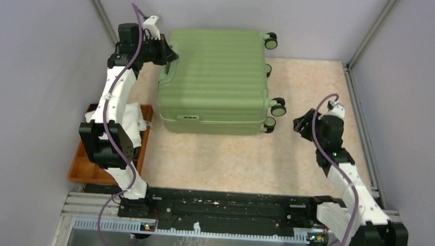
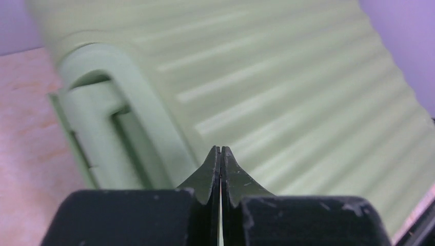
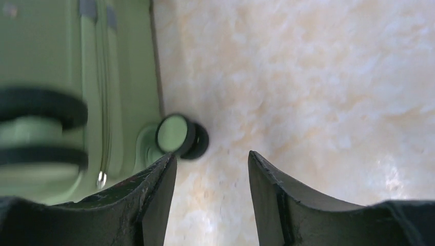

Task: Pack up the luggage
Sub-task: Zip the luggage at the center of the board.

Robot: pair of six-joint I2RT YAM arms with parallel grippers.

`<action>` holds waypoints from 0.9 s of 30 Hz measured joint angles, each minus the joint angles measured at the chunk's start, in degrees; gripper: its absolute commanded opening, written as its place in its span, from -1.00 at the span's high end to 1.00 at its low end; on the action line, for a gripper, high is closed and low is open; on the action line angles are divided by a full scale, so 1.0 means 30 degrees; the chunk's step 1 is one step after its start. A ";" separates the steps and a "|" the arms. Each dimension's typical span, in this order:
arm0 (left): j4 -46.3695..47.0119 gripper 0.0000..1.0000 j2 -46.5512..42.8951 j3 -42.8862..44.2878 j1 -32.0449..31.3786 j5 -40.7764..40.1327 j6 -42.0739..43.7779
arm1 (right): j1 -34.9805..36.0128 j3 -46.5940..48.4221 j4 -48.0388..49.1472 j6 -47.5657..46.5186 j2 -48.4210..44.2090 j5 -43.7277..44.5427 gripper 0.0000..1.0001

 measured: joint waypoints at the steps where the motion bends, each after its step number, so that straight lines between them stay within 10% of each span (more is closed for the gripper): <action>1: 0.0131 1.00 0.0000 0.0044 -0.0211 0.0270 -0.0066 | 0.0182 -0.1027 -0.0204 0.0029 -0.1472 -0.0219 -0.06; 10: -0.0233 1.00 0.0080 0.1005 -0.0357 0.0823 -0.0168 | 0.6535 -0.5625 0.3024 -0.3512 -0.3461 -0.2222 -0.21; 13: -0.0925 0.24 0.0357 0.2266 -0.0087 0.0758 0.0066 | 0.6608 -0.5530 0.5129 -0.5246 -0.1078 -0.2404 -0.23; 24: -0.3359 -0.26 0.0481 0.2295 0.2703 0.0503 0.1596 | 0.6615 -0.4947 1.2422 -0.8983 0.4058 -0.3140 0.02; 27: -0.3708 -0.67 0.0481 0.0940 0.3198 0.0466 0.1916 | 0.6615 -0.4940 1.3639 -0.9435 0.4991 -0.3439 0.09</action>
